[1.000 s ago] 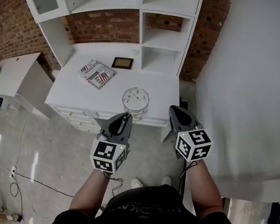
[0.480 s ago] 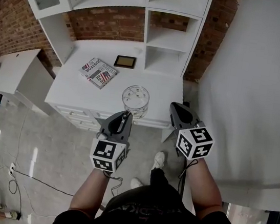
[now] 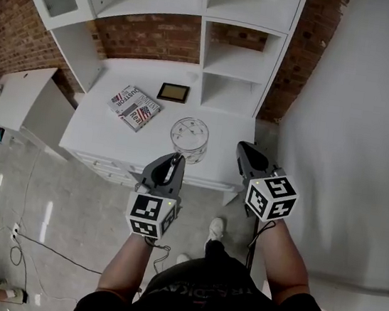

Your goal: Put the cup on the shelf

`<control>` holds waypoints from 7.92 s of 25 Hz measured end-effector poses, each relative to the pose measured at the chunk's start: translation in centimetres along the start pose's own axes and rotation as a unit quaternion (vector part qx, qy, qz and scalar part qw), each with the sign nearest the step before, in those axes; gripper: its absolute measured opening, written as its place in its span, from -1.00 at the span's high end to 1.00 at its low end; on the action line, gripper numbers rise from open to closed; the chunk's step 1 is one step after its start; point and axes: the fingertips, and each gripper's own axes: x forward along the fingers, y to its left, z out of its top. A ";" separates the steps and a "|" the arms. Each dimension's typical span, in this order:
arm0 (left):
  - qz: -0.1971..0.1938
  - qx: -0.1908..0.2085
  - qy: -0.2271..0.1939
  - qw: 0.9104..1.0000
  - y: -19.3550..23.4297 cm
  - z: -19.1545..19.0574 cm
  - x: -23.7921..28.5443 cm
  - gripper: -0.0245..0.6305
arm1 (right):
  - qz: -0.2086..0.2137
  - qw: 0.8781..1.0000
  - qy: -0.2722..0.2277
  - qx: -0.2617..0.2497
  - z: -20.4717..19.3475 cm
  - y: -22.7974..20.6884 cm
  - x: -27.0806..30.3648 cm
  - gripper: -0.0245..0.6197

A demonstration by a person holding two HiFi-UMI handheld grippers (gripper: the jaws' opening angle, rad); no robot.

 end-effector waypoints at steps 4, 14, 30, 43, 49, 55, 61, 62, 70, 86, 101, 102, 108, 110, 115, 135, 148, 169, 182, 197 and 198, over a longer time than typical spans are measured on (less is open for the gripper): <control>0.001 0.003 0.001 1.000 0.3 0.3 2.9 0.82 | 0.002 1.000 0.000 0.002 0.3 -2.4 1.8 0.92; 0.005 0.011 0.003 1.000 1.0 1.3 10.1 0.82 | 0.008 1.000 -0.005 0.009 1.4 -8.3 5.9 0.92; 0.029 0.018 0.000 0.999 1.4 3.4 20.6 0.82 | 0.037 0.999 -0.006 0.005 3.3 -16.1 11.4 0.92; 0.046 0.023 0.006 0.999 1.6 4.0 27.6 0.82 | 0.042 0.999 -0.002 0.020 3.7 -21.5 14.2 0.92; 0.038 0.027 0.005 0.999 2.8 4.1 30.2 0.82 | 0.034 0.999 -0.004 0.027 3.8 -22.4 16.1 0.92; 0.029 0.031 0.004 0.999 4.9 4.2 33.3 0.82 | 0.022 0.999 0.001 0.030 4.2 -23.2 18.5 0.92; 0.020 0.027 0.009 0.999 7.2 4.0 35.9 0.82 | 0.008 0.999 0.003 0.034 4.4 -23.6 20.6 0.92; 0.020 0.025 0.010 0.999 7.5 3.9 36.3 0.82 | 0.006 0.999 0.004 0.035 4.3 -23.7 20.9 0.92; 0.018 0.027 0.021 0.999 9.1 3.2 39.7 0.82 | -0.010 0.999 0.011 0.045 4.3 -24.5 22.9 0.92; 0.003 0.029 0.037 0.999 9.8 2.6 44.4 0.82 | -0.025 0.998 0.016 0.058 3.8 -25.4 25.2 0.92; 0.006 0.026 0.054 0.998 10.3 2.4 45.9 0.82 | -0.029 0.998 0.023 0.058 3.4 -25.1 26.0 0.92; 0.006 0.027 0.056 0.998 10.4 2.4 46.1 0.82 | -0.029 0.998 0.023 0.059 3.4 -25.0 26.0 0.92; 0.010 0.031 0.070 0.997 10.7 2.2 47.0 0.81 | -0.031 0.997 0.025 0.062 3.1 -25.0 25.9 0.92; 0.012 0.029 0.078 0.996 10.8 1.9 47.2 0.81 | -0.032 0.997 0.026 0.063 3.0 -25.1 25.8 0.92; 0.014 0.029 0.081 0.996 10.8 1.7 47.4 0.80 | -0.035 0.997 0.027 0.064 2.8 -25.2 25.5 0.92; 0.038 0.021 0.081 0.996 9.9 1.5 43.6 0.51 | -0.013 0.998 0.028 0.047 2.9 -24.0 22.7 0.92; 0.086 -0.004 0.054 0.995 6.3 1.6 34.2 0.58 | 0.036 0.998 0.035 0.025 1.7 -20.2 16.9 0.92; 0.106 -0.017 0.048 0.993 9.9 0.4 20.4 0.91 | 0.071 0.996 0.046 0.027 -0.5 -8.3 16.4 0.92; -0.012 -0.010 0.042 0.999 7.9 0.6 17.2 0.91 | -0.034 0.998 0.037 0.041 -1.3 -4.9 12.3 0.92; -0.075 -0.010 0.039 0.996 6.2 -0.2 13.5 0.91 | -0.103 0.992 0.036 0.057 -3.0 -2.3 8.1 0.92; -0.076 -0.009 0.039 0.996 6.2 -0.3 13.2 0.91 | -0.105 0.992 0.035 0.057 -3.1 -2.1 8.0 0.92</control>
